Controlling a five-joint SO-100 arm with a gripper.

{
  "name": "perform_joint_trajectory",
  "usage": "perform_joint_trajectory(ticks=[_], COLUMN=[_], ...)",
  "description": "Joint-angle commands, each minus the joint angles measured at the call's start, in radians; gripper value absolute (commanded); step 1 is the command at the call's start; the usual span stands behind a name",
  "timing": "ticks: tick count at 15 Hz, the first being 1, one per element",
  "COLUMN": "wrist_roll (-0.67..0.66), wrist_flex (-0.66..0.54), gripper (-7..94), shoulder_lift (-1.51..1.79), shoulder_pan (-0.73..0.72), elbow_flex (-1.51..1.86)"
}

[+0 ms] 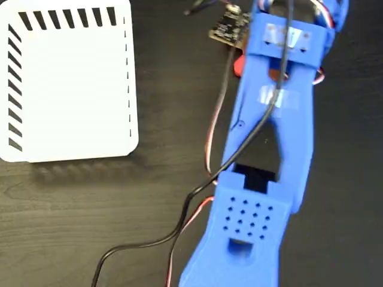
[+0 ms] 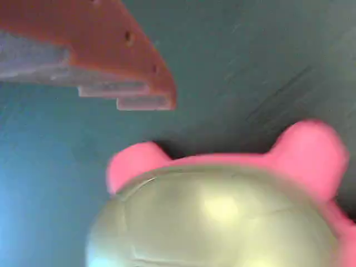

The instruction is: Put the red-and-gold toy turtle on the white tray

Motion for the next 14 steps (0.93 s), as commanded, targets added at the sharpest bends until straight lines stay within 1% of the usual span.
perform_joint_trajectory(ticks=[1, 6, 14], wrist_roll=[0.017, 0.023, 0.031], wrist_flex=[0.005, 0.005, 0.005], gripper=[68, 68, 68], shoulder_lift=[0.026, -0.080, -0.163], shoulder_pan=[0.003, 0.008, 0.000], elbow_flex=[-0.081, -0.187, -0.224])
